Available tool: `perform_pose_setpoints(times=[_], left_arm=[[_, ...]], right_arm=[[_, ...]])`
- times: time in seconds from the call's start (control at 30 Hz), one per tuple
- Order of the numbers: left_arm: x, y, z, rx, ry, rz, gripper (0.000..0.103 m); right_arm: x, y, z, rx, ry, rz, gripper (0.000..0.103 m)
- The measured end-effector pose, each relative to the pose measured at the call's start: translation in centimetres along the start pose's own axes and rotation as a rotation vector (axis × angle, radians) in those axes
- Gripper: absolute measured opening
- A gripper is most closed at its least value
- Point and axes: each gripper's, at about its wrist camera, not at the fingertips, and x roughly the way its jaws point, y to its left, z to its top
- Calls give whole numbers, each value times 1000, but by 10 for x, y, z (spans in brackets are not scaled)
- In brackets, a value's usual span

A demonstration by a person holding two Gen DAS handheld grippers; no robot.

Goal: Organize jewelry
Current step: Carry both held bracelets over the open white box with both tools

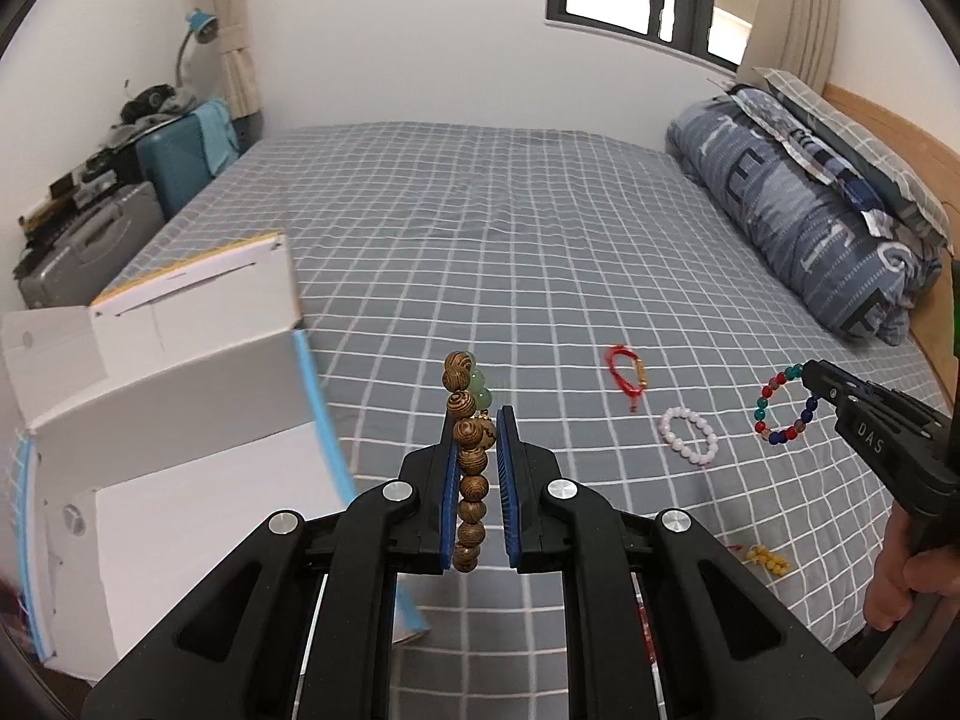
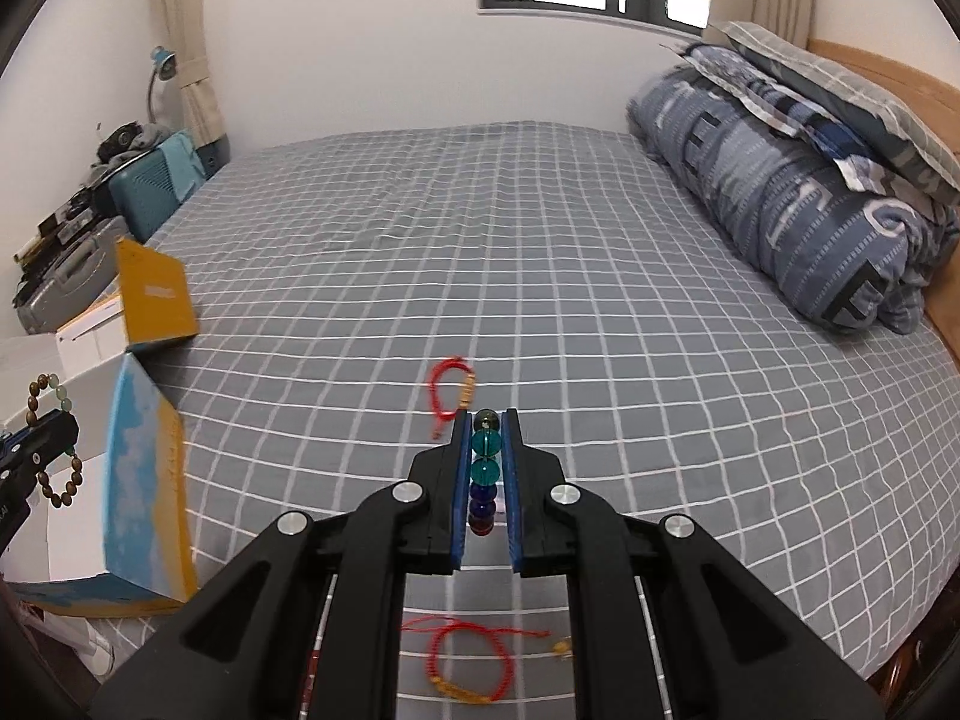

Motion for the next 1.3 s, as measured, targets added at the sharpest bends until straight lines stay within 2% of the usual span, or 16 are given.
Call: perform_pose_setpoints(times=[0.4,0.93,1.13,1.3], left_arm=[[-27,86,-20,-88,-4,92,11],[-61,244,-78,-282,6,238,11],[-54,272,-92,-317,38,282,11],[-44,283,-98,-323,64,292,11]], right_arm=[[-7,87,2,-59,-12,78,9],[-22,259,-26,-234,-38,278,9],[-12,314,-44,-314,-20,315,9],[4,338,-53,-345,10,333,9]])
